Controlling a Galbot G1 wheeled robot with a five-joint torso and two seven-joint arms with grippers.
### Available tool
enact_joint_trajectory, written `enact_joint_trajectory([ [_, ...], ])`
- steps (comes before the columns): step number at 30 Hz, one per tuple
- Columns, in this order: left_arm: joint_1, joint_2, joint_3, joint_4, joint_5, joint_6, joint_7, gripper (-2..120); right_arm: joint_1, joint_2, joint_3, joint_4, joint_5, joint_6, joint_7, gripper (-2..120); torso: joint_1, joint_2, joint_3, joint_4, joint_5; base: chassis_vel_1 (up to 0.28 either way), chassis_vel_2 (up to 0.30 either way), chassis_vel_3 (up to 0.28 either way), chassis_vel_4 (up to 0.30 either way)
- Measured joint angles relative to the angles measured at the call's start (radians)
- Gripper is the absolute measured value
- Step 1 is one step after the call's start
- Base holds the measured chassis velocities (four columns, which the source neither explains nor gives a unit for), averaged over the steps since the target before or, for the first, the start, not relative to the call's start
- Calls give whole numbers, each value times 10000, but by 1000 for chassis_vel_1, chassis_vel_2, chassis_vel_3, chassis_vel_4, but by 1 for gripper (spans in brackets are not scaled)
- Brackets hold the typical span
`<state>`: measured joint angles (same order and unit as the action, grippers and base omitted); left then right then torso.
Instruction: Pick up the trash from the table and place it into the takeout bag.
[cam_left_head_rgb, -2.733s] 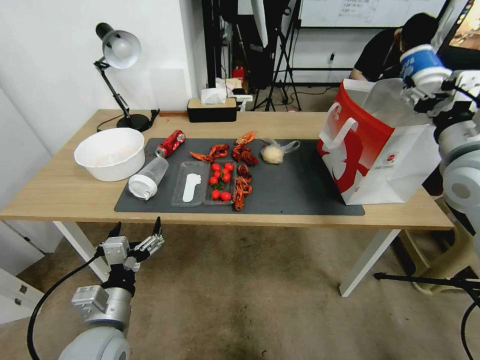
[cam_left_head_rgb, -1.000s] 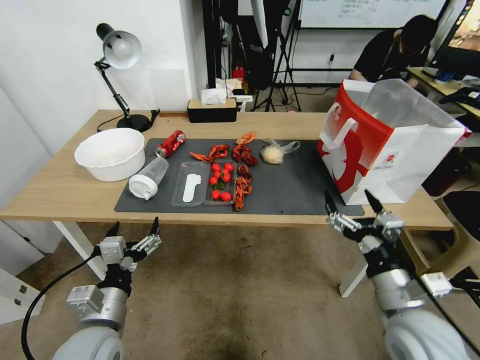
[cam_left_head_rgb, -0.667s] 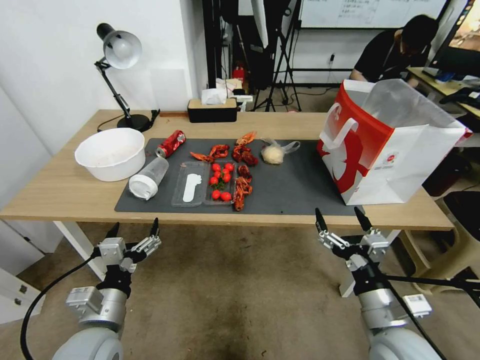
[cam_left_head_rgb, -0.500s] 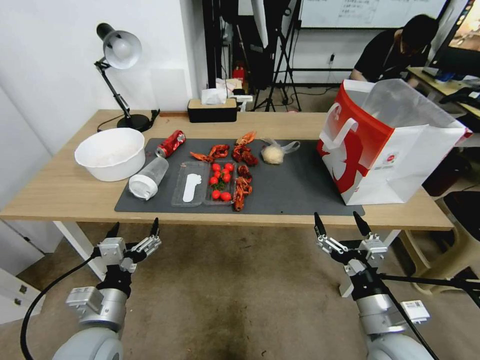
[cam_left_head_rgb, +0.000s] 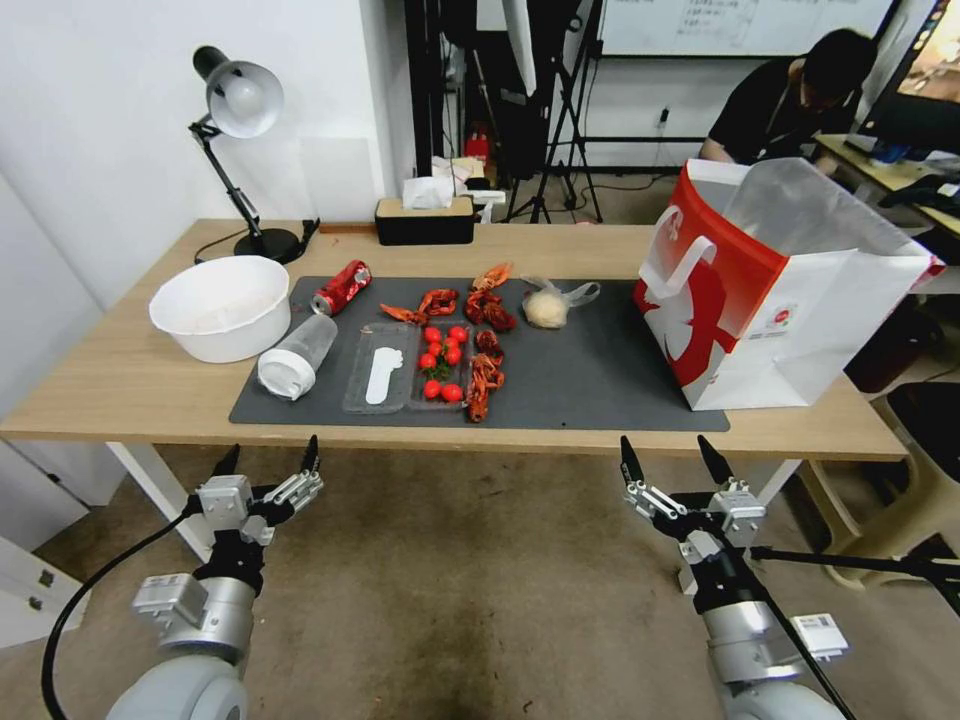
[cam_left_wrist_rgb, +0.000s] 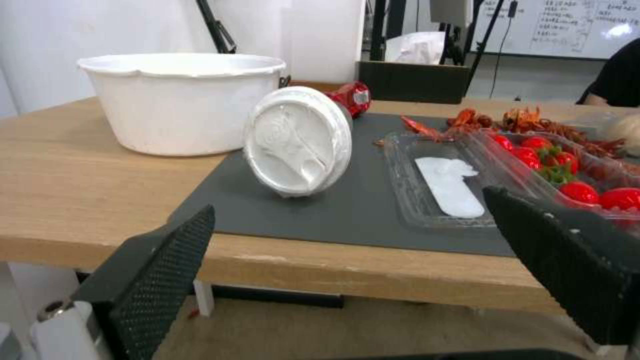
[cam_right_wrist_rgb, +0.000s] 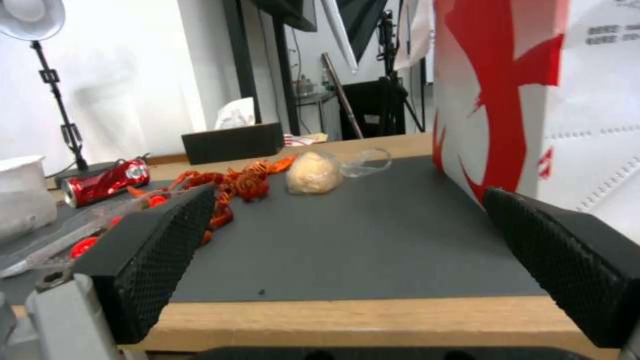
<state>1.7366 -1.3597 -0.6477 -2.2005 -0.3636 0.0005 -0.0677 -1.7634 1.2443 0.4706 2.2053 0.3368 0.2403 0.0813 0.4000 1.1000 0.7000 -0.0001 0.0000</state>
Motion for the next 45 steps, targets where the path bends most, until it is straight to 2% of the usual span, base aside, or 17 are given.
enact_joint_trajectory([
  [12,58,-92,-5,-118,126,-1,0,100,2560,-812,-1165,-575,182,-1194,251,100,0,-1,0,1,2,0,0,0,0],
  [16,93,-116,-61,-145,151,-1,0,100,4012,-1053,-1903,-1111,342,-1610,367,100,0,-1,1,0,1,0,0,0,0],
  [26,165,-213,-173,-174,183,-2,-13,100,6449,-1311,-3110,-2482,878,-2274,722,100,0,-1,1,1,1,0,0,0,0],
  [31,179,-296,-198,-177,235,-2,-21,100,7810,-1423,-3674,-3182,934,-3590,1368,100,1,-1,2,1,0,0,0,0,0],
  [32,179,-296,-198,-177,235,-2,-21,100,7810,-1423,-3674,-3182,934,-3590,1368,100,1,-1,2,1,0,0,0,0,0],
  [34,185,-325,-200,-148,286,-1,-24,100,8436,-1442,-3946,-3452,1103,-4380,1728,100,1,-1,2,0,0,0,0,0,0],
  [36,185,-332,-202,-134,293,-2,-26,100,8584,-1442,-4016,-3512,1177,-4559,1829,100,1,-1,2,0,-1,0,0,0,0],
  [40,174,-354,-213,-77,306,-2,-37,100,9406,-1409,-4425,-3871,1725,-5512,2451,100,1,-1,2,1,0,0,0,0,0],
  [45,145,-359,-228,-23,307,-1,-43,100,9981,-1363,-4661,-4219,2292,-6059,2832,100,1,-1,1,1,-1,0,0,0,0],
])
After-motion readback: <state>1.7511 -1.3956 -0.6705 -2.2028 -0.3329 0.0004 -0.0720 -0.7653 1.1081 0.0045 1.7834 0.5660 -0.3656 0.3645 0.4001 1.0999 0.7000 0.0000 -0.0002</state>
